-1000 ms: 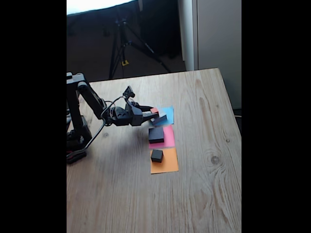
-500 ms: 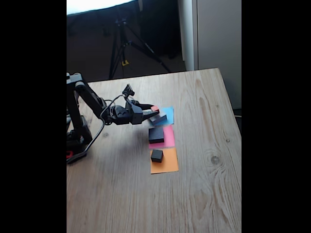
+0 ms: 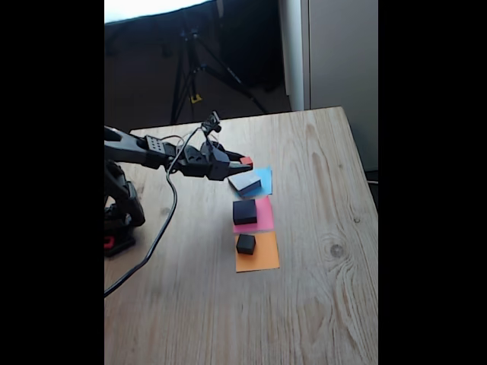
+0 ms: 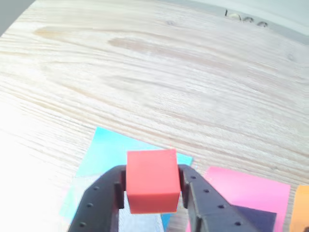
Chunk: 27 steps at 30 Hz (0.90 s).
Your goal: Tower of hanoi
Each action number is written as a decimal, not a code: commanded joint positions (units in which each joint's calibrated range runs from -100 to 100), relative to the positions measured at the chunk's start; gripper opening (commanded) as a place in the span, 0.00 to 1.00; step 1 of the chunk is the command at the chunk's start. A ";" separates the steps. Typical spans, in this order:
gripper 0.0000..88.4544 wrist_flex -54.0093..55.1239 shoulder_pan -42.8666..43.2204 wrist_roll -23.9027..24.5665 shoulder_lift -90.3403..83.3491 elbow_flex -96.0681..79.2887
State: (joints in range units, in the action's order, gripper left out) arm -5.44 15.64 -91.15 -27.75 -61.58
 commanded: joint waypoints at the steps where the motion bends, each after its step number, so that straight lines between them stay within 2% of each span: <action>1: 0.01 -20.66 -2.90 -2.67 -9.72 9.04; 6: 0.01 -44.21 -6.74 -1.66 -14.42 24.22; 11: 0.01 -60.40 -10.92 1.18 -13.96 43.22; 15: 0.01 -72.30 -14.93 -0.49 -11.39 59.13; 19: 0.01 -79.10 -19.28 -4.34 -10.10 68.31; 25: 0.01 -81.77 -24.54 -8.85 -13.13 67.13; 27: 0.01 -79.99 -25.88 -8.85 -14.49 63.76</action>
State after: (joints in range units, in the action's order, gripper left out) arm -86.63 -7.90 -98.26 -38.78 4.13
